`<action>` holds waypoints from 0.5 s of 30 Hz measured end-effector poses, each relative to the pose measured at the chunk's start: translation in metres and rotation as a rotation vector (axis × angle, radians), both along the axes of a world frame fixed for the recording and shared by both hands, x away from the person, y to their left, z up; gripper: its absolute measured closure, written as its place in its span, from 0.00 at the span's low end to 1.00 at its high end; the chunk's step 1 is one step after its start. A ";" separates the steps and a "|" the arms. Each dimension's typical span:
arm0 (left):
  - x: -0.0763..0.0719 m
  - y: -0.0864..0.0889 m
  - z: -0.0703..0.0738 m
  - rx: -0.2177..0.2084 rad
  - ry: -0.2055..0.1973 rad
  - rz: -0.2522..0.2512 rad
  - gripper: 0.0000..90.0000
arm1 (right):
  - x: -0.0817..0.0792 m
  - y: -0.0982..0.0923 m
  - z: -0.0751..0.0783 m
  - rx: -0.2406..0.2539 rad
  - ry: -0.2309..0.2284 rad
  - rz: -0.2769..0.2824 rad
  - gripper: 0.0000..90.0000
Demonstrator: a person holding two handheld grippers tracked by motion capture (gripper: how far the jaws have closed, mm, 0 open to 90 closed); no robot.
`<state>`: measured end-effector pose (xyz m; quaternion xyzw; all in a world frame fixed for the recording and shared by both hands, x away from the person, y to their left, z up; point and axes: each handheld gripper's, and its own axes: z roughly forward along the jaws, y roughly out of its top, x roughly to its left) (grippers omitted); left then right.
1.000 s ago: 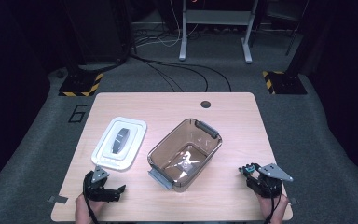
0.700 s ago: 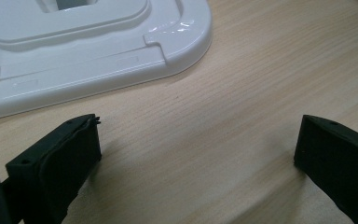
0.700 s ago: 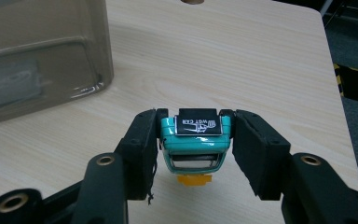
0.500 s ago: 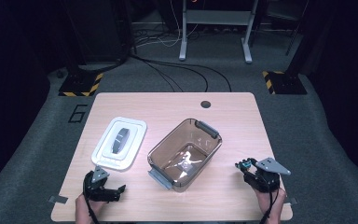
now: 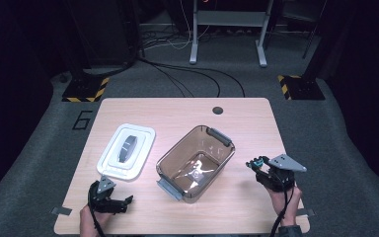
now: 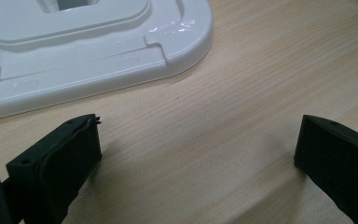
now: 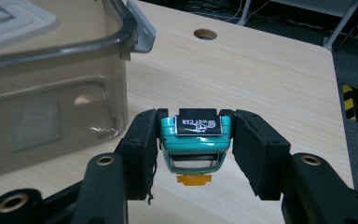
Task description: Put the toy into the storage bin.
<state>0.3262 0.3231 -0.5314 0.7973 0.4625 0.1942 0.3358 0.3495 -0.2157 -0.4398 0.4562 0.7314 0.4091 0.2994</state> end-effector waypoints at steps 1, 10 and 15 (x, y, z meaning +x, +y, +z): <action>0.000 0.000 0.000 0.000 -0.003 0.002 0.00 | 0.001 0.000 0.002 0.001 0.000 0.002 0.56; 0.000 0.000 0.000 0.005 0.000 -0.003 0.00 | 0.012 0.004 0.024 -0.017 -0.013 0.016 0.56; 0.000 0.000 -0.001 0.002 -0.008 0.001 0.00 | 0.017 0.006 0.031 -0.024 -0.020 0.024 0.56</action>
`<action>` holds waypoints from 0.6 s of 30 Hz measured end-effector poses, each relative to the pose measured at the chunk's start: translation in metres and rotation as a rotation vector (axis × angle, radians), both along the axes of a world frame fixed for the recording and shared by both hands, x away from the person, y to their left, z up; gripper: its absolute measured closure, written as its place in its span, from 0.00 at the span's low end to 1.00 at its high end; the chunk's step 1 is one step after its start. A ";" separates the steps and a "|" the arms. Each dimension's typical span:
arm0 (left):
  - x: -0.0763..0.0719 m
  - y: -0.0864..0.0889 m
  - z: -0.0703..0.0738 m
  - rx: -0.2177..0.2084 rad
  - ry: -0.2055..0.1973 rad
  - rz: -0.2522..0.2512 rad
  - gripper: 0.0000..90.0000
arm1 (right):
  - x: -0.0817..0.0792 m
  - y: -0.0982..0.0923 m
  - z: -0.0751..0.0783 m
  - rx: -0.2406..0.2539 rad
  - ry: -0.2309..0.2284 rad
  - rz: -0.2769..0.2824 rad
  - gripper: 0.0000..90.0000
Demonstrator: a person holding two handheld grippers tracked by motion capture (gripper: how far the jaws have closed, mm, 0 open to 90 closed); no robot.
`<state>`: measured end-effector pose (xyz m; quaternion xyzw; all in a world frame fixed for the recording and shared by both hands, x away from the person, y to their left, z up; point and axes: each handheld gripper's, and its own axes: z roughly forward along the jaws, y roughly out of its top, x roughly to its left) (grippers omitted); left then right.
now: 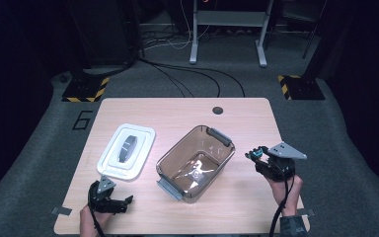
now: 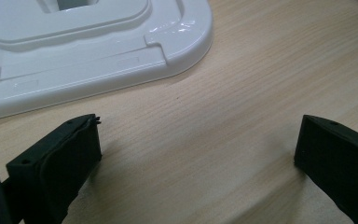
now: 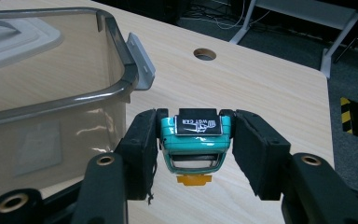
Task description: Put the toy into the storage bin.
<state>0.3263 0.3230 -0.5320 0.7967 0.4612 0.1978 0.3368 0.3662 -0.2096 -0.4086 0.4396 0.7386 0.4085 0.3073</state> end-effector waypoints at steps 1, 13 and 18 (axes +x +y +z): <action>0.000 0.000 0.000 0.000 0.000 0.001 0.00 | 0.001 0.000 0.001 -0.001 0.000 -0.001 0.56; 0.000 0.000 0.000 -0.004 0.007 0.000 0.00 | 0.014 0.002 0.014 -0.013 -0.004 0.011 0.56; 0.000 0.000 0.000 -0.004 0.007 0.000 0.00 | 0.018 0.004 0.022 -0.025 -0.013 0.016 0.56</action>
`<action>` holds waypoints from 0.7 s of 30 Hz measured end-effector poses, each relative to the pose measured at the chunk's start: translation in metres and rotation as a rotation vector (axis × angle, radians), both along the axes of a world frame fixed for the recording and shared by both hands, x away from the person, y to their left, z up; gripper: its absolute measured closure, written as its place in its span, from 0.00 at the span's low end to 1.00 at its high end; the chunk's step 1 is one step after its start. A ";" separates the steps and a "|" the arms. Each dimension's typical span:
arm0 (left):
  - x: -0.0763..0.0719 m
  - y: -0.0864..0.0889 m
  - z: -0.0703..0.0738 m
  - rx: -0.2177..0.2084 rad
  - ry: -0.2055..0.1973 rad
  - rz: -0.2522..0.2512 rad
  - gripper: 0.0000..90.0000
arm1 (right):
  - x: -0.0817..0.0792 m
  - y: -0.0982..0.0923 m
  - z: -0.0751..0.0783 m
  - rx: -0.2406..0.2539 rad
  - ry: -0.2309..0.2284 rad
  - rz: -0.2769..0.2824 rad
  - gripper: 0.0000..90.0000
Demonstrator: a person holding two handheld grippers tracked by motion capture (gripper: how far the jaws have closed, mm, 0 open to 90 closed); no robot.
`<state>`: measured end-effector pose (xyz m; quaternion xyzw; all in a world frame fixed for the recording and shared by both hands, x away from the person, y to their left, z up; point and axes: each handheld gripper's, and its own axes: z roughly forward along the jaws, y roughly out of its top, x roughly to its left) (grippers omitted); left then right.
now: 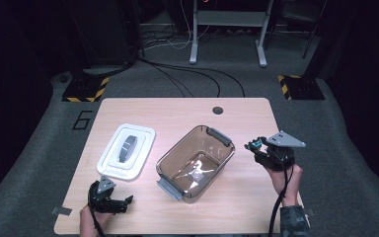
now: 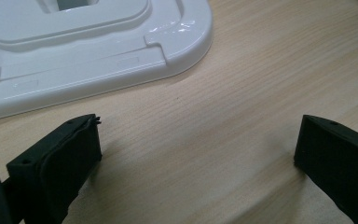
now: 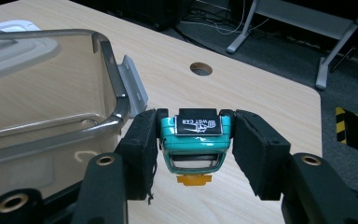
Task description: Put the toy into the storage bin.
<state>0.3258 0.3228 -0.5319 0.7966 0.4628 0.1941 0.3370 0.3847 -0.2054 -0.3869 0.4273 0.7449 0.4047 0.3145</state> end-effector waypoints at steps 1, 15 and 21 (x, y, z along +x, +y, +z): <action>0.000 0.000 0.000 -0.003 0.002 0.002 0.00 | 0.001 0.001 0.002 0.003 -0.001 0.000 0.56; 0.000 0.000 0.000 -0.002 0.001 0.002 0.00 | 0.009 0.015 0.020 -0.005 -0.019 0.035 0.56; 0.000 0.000 0.000 0.001 0.000 0.000 0.00 | 0.012 0.020 0.027 -0.009 -0.027 0.048 0.56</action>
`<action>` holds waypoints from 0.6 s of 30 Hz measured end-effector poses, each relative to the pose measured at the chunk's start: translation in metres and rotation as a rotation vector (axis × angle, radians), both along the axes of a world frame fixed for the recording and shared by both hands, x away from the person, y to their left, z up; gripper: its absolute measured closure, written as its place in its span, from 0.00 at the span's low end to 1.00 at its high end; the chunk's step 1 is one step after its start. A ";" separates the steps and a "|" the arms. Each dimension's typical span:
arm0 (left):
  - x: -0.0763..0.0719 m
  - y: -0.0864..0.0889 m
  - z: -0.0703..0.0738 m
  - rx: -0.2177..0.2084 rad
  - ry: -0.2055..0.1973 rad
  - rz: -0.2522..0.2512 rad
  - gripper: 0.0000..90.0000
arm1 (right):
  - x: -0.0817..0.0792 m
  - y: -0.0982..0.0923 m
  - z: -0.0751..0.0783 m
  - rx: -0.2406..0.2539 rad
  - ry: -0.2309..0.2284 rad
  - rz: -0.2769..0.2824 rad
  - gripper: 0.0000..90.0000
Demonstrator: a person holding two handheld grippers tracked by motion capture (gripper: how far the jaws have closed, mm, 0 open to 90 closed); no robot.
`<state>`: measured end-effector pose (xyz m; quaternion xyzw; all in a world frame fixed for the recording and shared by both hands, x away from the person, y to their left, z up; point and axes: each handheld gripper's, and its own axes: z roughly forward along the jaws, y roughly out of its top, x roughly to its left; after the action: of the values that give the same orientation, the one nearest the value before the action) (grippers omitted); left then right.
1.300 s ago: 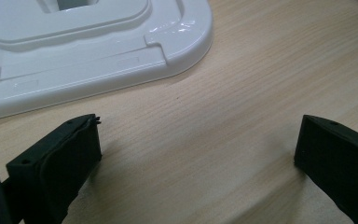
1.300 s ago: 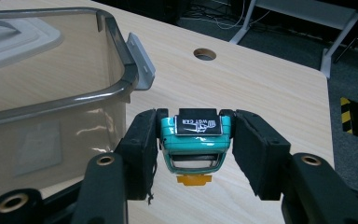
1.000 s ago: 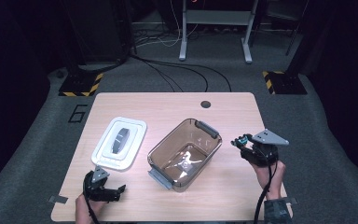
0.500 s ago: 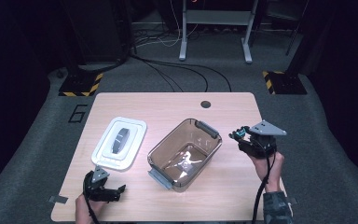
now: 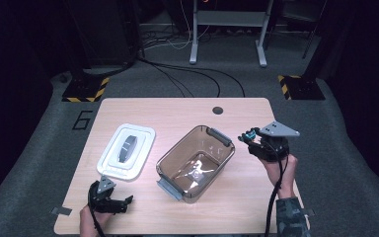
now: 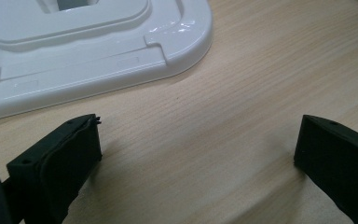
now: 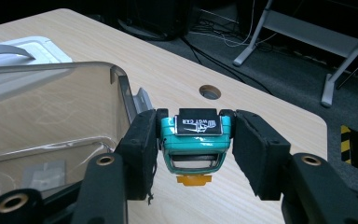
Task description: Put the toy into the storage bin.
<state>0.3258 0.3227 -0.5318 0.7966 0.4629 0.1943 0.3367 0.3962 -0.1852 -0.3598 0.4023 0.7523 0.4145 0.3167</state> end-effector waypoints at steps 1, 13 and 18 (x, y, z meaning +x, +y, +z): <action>0.000 0.000 0.000 0.000 0.000 0.000 0.00 | 0.000 0.000 0.000 0.000 0.000 0.000 0.56; 0.000 0.000 0.000 0.000 0.000 -0.001 0.00 | 0.009 0.018 0.011 0.004 0.003 0.051 0.56; 0.000 0.000 0.000 -0.003 -0.002 0.004 0.00 | 0.013 0.029 0.014 -0.003 0.009 0.075 0.56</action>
<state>0.3257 0.3224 -0.5322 0.7950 0.4643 0.1951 0.3381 0.4090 -0.1557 -0.3454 0.3754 0.7689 0.4231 0.2981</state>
